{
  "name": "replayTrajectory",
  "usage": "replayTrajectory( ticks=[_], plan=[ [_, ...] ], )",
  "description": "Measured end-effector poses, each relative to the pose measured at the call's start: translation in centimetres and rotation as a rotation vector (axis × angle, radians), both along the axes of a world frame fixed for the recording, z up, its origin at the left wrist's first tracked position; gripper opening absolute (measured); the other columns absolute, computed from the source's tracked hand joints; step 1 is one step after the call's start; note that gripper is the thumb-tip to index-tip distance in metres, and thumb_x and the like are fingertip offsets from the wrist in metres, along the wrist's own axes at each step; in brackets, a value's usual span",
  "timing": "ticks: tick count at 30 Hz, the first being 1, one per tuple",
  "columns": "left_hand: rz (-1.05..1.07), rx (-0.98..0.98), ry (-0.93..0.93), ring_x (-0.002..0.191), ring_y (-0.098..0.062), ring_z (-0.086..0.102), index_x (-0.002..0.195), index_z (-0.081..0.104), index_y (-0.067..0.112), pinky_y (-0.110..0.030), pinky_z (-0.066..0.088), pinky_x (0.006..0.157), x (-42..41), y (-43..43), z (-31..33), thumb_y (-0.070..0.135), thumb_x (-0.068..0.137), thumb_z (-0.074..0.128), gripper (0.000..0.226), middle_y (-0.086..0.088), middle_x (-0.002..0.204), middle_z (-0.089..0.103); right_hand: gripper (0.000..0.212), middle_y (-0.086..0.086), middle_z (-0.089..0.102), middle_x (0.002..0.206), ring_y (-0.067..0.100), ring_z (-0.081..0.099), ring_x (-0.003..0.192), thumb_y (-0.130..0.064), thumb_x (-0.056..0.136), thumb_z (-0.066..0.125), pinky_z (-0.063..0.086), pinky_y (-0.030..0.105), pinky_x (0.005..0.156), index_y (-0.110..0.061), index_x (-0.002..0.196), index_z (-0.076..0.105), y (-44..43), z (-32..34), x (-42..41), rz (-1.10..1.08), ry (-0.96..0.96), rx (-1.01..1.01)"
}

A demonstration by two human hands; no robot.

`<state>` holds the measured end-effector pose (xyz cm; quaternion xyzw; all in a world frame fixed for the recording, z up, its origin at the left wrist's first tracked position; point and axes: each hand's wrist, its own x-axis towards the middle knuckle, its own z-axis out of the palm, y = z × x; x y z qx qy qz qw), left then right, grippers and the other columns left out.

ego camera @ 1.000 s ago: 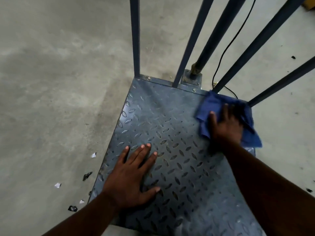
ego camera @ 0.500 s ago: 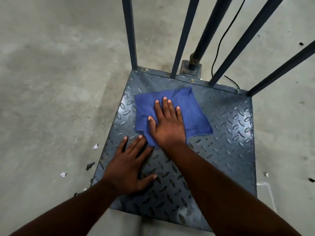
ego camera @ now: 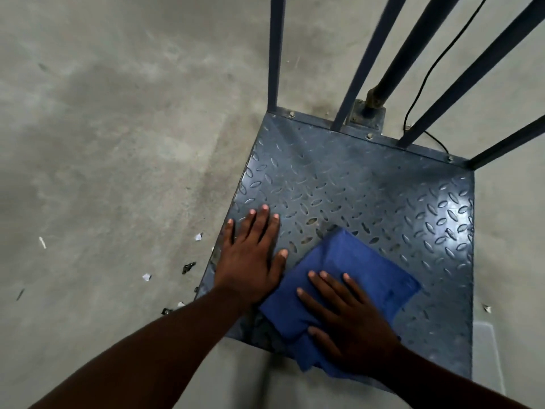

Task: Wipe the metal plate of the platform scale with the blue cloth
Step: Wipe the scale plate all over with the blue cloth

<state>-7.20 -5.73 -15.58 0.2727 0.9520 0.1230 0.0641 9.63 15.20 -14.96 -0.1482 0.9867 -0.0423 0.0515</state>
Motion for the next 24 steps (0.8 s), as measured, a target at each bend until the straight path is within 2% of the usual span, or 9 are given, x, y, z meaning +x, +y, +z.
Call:
replayTrajectory(
  ticks=[5, 8, 11, 13, 15, 17, 19, 21, 24],
  plan=[
    [-0.085, -0.007, -0.073, 0.159, -0.026, 0.031, 0.167, 0.034, 0.031, -0.051, 0.024, 0.128, -2.2, -1.0, 1.6, 0.065, 0.097, 0.042, 0.077, 0.000, 0.176, 0.026, 0.071, 0.006, 0.025, 0.170, 0.028, 0.032, 0.154, -0.063, 0.098, 0.043, 0.025, 0.058, 0.121, -0.028, 0.160, 0.037, 0.3, -0.3, -4.5, -0.210, 0.006, -0.018],
    [-0.245, -0.094, -0.148, 0.150, -0.032, 0.040, 0.161, 0.042, 0.033, -0.045, 0.036, 0.116, -5.6, -1.3, 4.5, 0.062, 0.092, 0.065, 0.078, -0.002, 0.171, 0.034, 0.073, 0.007, 0.022, 0.171, 0.028, 0.027, 0.155, -0.062, 0.099, 0.040, 0.020, 0.056, 0.124, -0.029, 0.162, 0.032, 0.2, -0.7, -8.1, -0.369, 0.026, -0.021],
    [-0.268, -0.283, -0.181, 0.157, -0.032, 0.026, 0.168, 0.024, 0.037, -0.046, 0.030, 0.123, -8.8, 0.8, 6.4, 0.067, 0.073, 0.084, 0.116, -0.005, 0.176, 0.018, 0.073, 0.012, 0.021, 0.171, 0.031, 0.023, 0.157, -0.063, 0.100, 0.031, 0.017, 0.057, 0.125, -0.028, 0.164, 0.026, -0.4, -1.1, -12.4, -0.509, 0.038, -0.012],
    [-0.279, -0.400, -0.230, 0.162, -0.034, 0.019, 0.170, 0.015, 0.030, -0.052, 0.029, 0.128, -10.5, 2.5, 6.6, 0.070, 0.056, 0.094, 0.144, -0.008, 0.179, 0.003, 0.072, 0.016, 0.024, 0.169, 0.034, 0.025, 0.155, -0.061, 0.100, 0.031, 0.017, 0.058, 0.124, -0.024, 0.162, 0.031, -1.2, -1.3, -15.3, -0.612, 0.067, -0.036],
    [-0.317, -0.475, -0.277, 0.159, -0.035, 0.028, 0.169, 0.022, 0.019, -0.048, 0.037, 0.124, -11.9, 3.6, 6.8, 0.063, 0.054, 0.099, 0.145, -0.012, 0.179, 0.008, 0.072, 0.019, 0.025, 0.168, 0.036, 0.025, 0.155, -0.058, 0.101, 0.029, 0.016, 0.059, 0.124, -0.020, 0.161, 0.034, -2.7, -1.4, -17.4, -0.712, 0.082, -0.043],
    [-0.313, -0.441, -0.269, 0.147, -0.037, 0.047, 0.170, 0.021, 0.021, -0.042, 0.045, 0.116, -12.9, 4.2, 7.5, 0.049, 0.069, 0.098, 0.130, -0.018, 0.169, 0.036, 0.071, 0.020, 0.019, 0.170, 0.036, 0.018, 0.157, -0.055, 0.102, 0.024, 0.013, 0.059, 0.125, -0.019, 0.163, 0.028, -5.7, -1.0, -17.2, -0.691, 0.061, -0.041],
    [-0.271, -0.414, -0.190, 0.133, -0.042, 0.059, 0.172, 0.004, 0.031, -0.043, 0.050, 0.106, -13.8, 4.2, 7.6, 0.031, 0.084, 0.087, 0.121, -0.023, 0.150, 0.056, 0.070, 0.019, 0.011, 0.171, 0.033, 0.010, 0.159, -0.054, 0.104, 0.020, 0.009, 0.058, 0.126, -0.017, 0.164, 0.021, -9.8, -0.8, -14.3, -0.575, 0.031, -0.076],
    [-0.256, -0.422, -0.197, 0.133, -0.041, 0.059, 0.171, -0.004, 0.034, -0.042, 0.050, 0.105, -13.9, 3.7, 7.3, 0.023, 0.087, 0.085, 0.123, -0.023, 0.152, 0.054, 0.068, 0.019, 0.013, 0.171, 0.034, 0.013, 0.159, -0.054, 0.104, 0.026, 0.010, 0.058, 0.126, -0.019, 0.162, 0.028, -13.5, -0.4, -9.9, -0.428, 0.017, -0.191],
    [-0.267, -0.393, -0.289, 0.156, -0.030, 0.038, 0.172, 0.010, 0.029, -0.036, 0.036, 0.123, -13.3, 3.1, 7.0, 0.028, 0.080, 0.094, 0.124, -0.005, 0.178, 0.020, 0.063, 0.015, 0.018, 0.171, 0.033, 0.019, 0.157, -0.051, 0.104, 0.039, 0.013, 0.057, 0.125, -0.025, 0.161, 0.035, -16.9, -0.2, -5.1, -0.208, 0.006, -0.260]
  ],
)
